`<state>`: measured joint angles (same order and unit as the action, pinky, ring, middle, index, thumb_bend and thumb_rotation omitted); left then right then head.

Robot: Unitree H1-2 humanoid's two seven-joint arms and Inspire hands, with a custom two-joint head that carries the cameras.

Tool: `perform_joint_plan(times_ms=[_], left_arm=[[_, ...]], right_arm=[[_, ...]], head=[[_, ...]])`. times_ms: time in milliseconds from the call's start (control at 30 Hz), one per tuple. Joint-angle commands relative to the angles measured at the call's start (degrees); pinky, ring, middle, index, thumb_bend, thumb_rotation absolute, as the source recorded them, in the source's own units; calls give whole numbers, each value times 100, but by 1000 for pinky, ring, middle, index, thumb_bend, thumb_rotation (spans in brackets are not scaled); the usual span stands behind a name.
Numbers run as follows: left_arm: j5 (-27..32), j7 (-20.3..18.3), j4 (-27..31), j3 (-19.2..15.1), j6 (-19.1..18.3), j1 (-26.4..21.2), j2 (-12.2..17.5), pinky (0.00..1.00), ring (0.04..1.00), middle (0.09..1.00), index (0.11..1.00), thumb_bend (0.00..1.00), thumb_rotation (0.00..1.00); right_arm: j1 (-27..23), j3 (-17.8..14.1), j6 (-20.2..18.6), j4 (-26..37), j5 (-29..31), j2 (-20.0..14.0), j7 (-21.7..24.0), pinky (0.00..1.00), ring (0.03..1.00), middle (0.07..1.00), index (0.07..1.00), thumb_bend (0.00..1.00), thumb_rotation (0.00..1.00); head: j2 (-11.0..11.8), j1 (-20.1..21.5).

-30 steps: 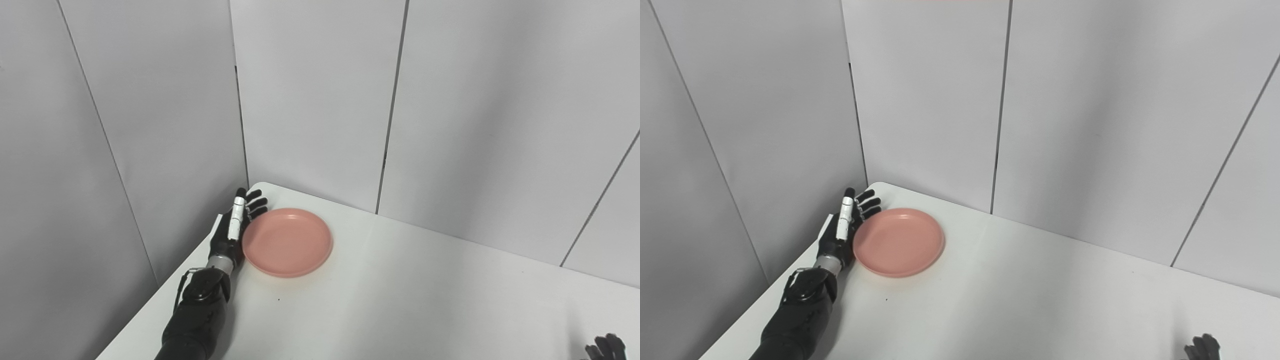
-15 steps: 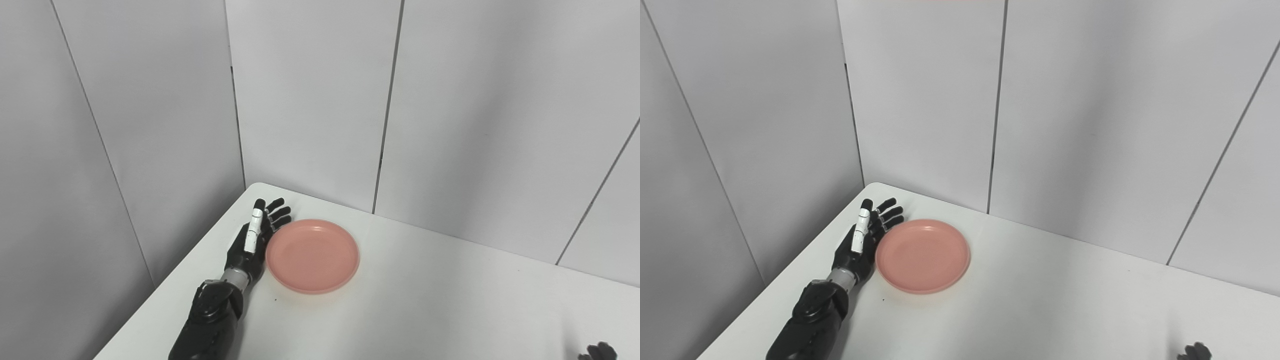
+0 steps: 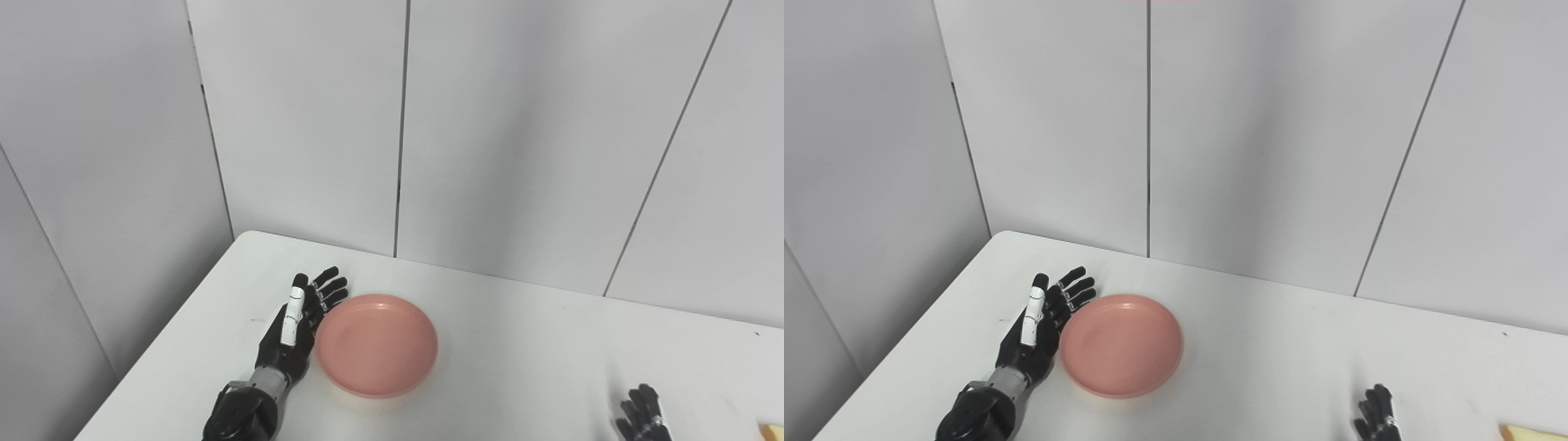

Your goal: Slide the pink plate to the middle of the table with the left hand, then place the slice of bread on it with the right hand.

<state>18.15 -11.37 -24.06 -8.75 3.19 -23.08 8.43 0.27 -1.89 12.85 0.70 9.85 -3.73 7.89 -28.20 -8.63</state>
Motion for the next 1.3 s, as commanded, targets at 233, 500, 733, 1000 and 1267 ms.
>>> perform_joint_plan(times_ms=[233, 500, 733, 1000, 1267], left_arm=[[121, 110, 512, 52, -658, 50, -281, 929, 901, 875, 850, 819, 984], [-23, 219, 723, 262, -719, 180, -619, 952, 918, 895, 866, 792, 990], [-138, 234, 1016, 464, -748, 357, -798, 960, 921, 903, 876, 797, 995], [-424, 116, 970, 781, -623, 504, -896, 948, 925, 910, 882, 803, 1000], [-594, 176, 927, 1031, -492, 696, -1134, 943, 921, 903, 879, 817, 995]], right_arm=[[-192, 58, 71, 92, -118, 168, -144, 1000, 1000, 1000, 1000, 661, 814], [-402, 99, 158, -55, -286, 329, -283, 999, 984, 996, 1000, 666, 804], [-396, 136, 69, 32, -371, 374, -314, 1000, 985, 995, 1000, 639, 815], [-411, 150, 92, -3, -386, 384, -352, 1000, 990, 995, 1000, 630, 812], [-392, 137, 178, -91, -374, 321, -319, 1000, 996, 1000, 1000, 638, 818]], head=[[-407, 462], [-689, 843], [-758, 942], [-688, 970], [-552, 950]])
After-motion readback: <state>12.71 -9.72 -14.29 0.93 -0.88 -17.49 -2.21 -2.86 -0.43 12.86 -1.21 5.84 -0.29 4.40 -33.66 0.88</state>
